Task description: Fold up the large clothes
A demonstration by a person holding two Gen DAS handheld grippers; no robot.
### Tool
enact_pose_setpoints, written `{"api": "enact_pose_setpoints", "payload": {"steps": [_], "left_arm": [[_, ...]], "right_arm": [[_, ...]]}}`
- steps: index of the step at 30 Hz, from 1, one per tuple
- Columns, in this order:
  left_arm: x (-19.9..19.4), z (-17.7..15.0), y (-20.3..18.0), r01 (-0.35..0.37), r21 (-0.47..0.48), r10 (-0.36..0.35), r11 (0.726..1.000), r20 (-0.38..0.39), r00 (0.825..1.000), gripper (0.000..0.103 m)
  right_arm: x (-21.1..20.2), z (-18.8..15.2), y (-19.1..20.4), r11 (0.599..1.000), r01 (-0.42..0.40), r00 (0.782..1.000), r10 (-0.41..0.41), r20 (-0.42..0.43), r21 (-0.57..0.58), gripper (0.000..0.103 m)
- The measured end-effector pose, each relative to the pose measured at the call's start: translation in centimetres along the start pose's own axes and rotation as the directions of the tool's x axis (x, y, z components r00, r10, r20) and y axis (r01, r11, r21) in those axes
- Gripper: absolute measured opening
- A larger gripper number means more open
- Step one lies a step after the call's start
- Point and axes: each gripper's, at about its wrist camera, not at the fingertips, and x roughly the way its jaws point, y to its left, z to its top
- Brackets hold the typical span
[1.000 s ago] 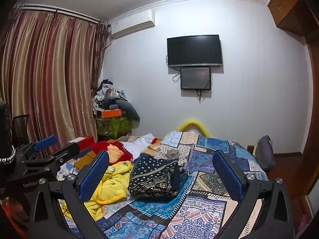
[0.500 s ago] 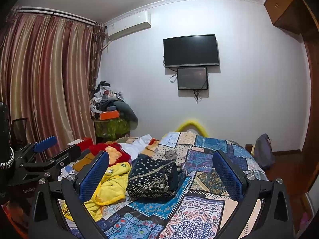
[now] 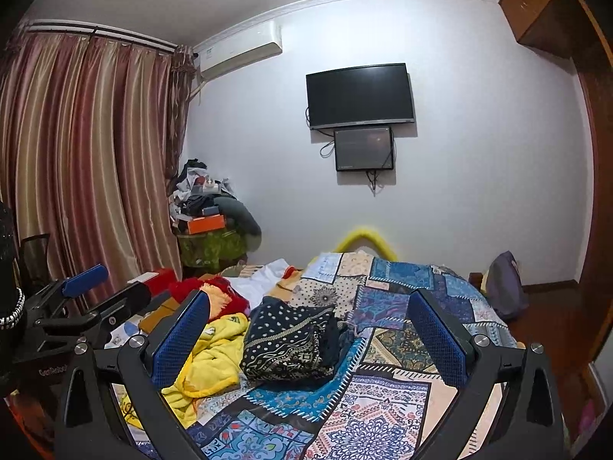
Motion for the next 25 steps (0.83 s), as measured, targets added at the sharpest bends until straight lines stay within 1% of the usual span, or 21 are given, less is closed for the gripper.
{"api": "enact_pose_setpoints", "payload": {"steps": [8, 14, 18, 21, 25], "left_arm": [[-0.2, 0.1, -0.1, 0.008, 0.019, -0.009, 1.000, 0.014, 1.000, 0.103], [-0.3, -0.1, 0.2, 0.029, 0.007, -0.029, 1.000, 0.006, 1.000, 0.103], [-0.2, -0.2, 0.4, 0.034, 0.003, -0.034, 0.999, -0.001, 0.999, 0.103], [0.0, -0.3, 0.7, 0.025, -0.005, -0.025, 1.000, -0.005, 1.000, 0.103], [0.3, -0.5, 1.1, 0.035, -0.013, -0.035, 0.999, -0.019, 0.999, 0.103]], "right_arm": [[-0.1, 0.1, 0.2, 1.000, 0.004, 1.000, -0.004, 0.006, 0.003, 0.103], [-0.2, 0.1, 0.1, 1.000, 0.004, 1.000, -0.004, 0.005, 0.004, 0.103], [0.0, 0.1, 0.1, 1.000, 0.002, 1.000, -0.002, 0.000, 0.003, 0.103], [0.1, 0.0, 0.3, 1.000, 0.000, 1.000, 0.000, -0.004, 0.004, 0.103], [0.5, 0.0, 0.4, 1.000, 0.000, 1.000, 0.000, -0.011, 0.002, 0.103]]}}
